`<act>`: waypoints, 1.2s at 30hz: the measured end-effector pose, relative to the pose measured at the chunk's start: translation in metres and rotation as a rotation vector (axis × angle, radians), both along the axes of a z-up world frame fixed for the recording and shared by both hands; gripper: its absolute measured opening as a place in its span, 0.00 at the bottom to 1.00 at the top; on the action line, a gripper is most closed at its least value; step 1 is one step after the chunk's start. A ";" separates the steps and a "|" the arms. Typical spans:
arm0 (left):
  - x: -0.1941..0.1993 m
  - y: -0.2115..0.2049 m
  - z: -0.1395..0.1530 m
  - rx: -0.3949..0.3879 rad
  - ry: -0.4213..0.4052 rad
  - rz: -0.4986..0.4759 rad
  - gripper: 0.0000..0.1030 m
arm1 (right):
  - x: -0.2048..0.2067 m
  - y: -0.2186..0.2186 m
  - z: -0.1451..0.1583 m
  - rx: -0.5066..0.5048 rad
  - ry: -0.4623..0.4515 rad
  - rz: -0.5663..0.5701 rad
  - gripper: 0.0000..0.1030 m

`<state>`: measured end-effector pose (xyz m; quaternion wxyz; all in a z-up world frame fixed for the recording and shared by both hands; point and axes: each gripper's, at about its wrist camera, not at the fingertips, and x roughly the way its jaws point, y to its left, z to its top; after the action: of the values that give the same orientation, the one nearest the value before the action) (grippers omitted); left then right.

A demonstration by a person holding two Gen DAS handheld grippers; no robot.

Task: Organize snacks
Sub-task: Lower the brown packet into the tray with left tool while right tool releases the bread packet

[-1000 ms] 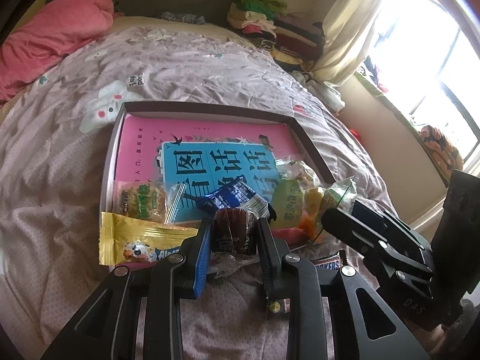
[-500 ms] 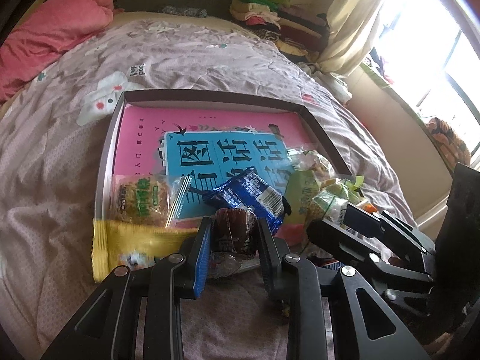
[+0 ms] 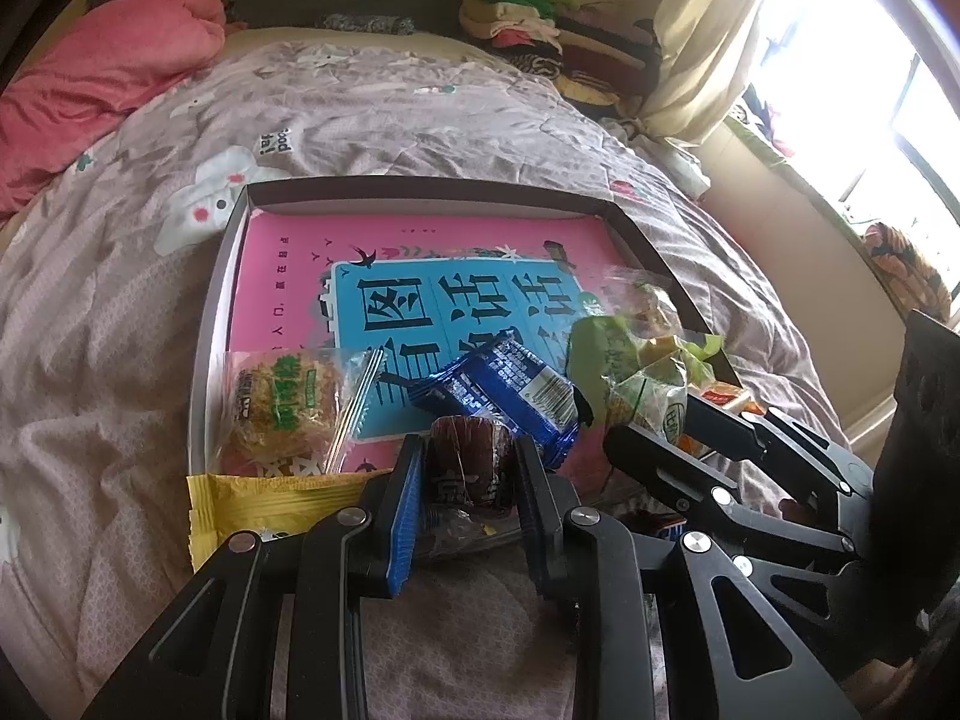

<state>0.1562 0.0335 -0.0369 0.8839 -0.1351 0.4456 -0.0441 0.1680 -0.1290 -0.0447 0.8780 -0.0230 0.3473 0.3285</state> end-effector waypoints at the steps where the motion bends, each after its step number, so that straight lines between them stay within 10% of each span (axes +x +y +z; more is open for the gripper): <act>1: 0.000 0.000 0.000 -0.001 0.001 -0.001 0.29 | 0.000 0.001 0.000 -0.005 -0.003 0.000 0.39; 36: 0.016 0.001 -0.008 0.013 0.001 0.004 0.29 | -0.014 -0.001 0.005 0.001 -0.027 0.035 0.40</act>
<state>0.1719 0.0348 -0.0451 0.8845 -0.1305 0.4462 -0.0393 0.1539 -0.1296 -0.0401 0.8767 -0.0329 0.3350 0.3435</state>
